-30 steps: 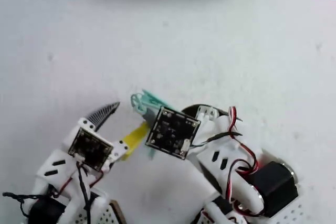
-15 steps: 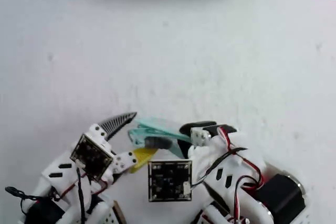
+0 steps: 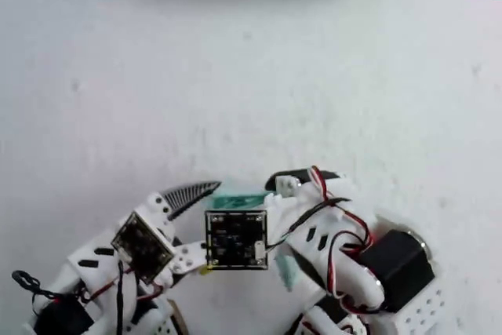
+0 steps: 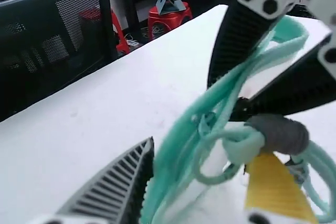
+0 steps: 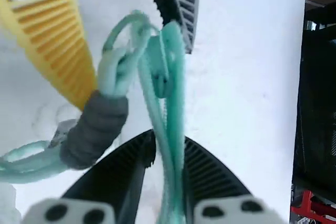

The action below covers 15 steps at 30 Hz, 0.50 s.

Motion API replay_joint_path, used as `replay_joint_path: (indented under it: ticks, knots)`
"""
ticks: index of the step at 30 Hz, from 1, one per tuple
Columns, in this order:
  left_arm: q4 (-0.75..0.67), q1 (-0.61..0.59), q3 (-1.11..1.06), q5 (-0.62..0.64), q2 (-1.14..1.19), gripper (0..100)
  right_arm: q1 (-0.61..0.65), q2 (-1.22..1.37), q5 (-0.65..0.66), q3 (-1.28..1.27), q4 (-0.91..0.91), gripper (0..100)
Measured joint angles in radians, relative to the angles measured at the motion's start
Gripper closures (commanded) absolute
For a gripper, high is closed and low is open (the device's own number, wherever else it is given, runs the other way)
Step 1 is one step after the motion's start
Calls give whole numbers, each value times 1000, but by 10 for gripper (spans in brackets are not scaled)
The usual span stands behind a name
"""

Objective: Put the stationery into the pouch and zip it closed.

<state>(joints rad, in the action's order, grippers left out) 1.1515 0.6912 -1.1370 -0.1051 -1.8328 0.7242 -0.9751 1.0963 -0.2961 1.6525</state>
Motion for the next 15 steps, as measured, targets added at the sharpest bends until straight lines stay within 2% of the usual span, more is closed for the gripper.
replay_joint_path:
  ticks: [6,9,12,15]
  knots:
    - [34,18,5,0,0,981,0,3,-37,-2,-18,981]
    - [34,25,5,0,0,957,0,8,-69,-2,-49,981]
    - [35,37,3,0,0,980,0,9,-81,-2,-71,969]
    - [26,38,-3,0,0,977,0,9,-86,-2,-83,865]
